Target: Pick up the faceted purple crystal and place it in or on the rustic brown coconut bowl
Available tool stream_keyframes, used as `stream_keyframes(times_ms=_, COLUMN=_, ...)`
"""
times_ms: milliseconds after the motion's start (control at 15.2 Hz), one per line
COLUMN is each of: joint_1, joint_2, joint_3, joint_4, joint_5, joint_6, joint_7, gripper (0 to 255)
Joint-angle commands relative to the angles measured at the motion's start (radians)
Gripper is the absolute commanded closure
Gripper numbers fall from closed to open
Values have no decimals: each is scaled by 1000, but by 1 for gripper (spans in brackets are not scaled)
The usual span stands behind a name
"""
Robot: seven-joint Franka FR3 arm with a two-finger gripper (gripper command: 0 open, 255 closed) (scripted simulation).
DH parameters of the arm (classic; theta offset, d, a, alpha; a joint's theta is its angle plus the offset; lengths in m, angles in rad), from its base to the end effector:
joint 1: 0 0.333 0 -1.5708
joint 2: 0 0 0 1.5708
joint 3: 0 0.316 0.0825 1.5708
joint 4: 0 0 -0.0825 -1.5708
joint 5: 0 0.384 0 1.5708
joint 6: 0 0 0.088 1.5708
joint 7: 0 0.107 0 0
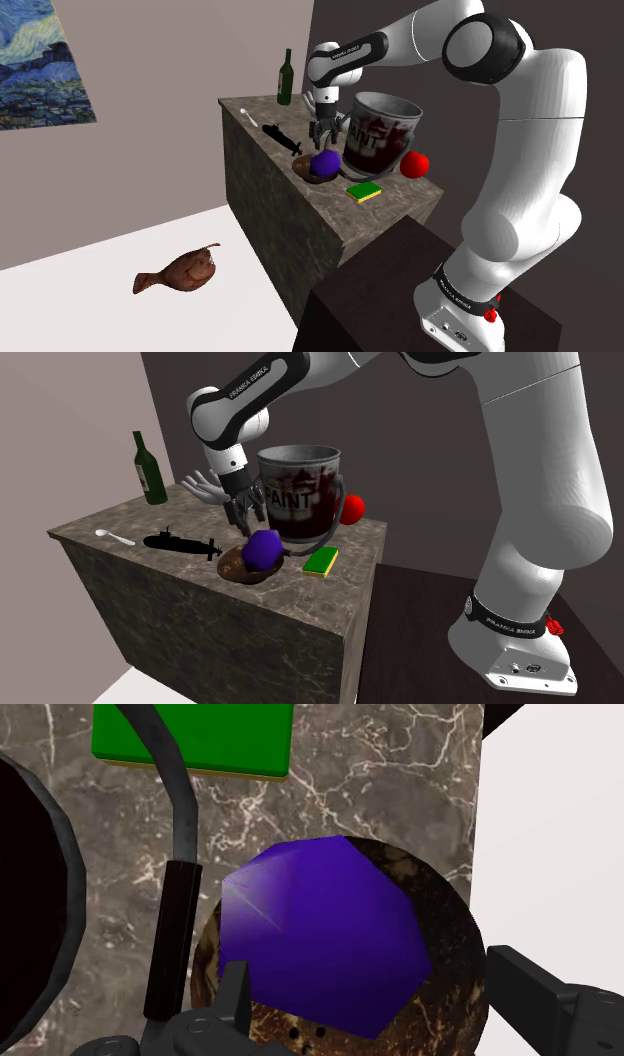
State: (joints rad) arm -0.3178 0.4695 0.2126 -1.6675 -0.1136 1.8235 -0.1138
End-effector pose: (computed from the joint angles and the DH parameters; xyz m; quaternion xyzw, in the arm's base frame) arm 0.6299 -0.0887 0.3176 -0.9884 -0.0227 0.1496 0.0132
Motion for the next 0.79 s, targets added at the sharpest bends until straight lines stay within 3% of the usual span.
stream_keyframes(times_ms=0, joint_1=2, joint_2=-1, joint_3=1, joint_4=32, joint_5=2, joint_6=-33, joint_7=-1, gripper=0)
stream_keyframes(times_ms=198, joint_1=8, joint_2=3, joint_3=3, joint_4=131, joint_5=4, joint_6=-128, joint_7=-4, gripper=0)
stream_keyframes(times_ms=726, joint_1=8, joint_2=3, joint_3=3, joint_4=131, joint_5=4, joint_6=-128, joint_7=-4, gripper=0)
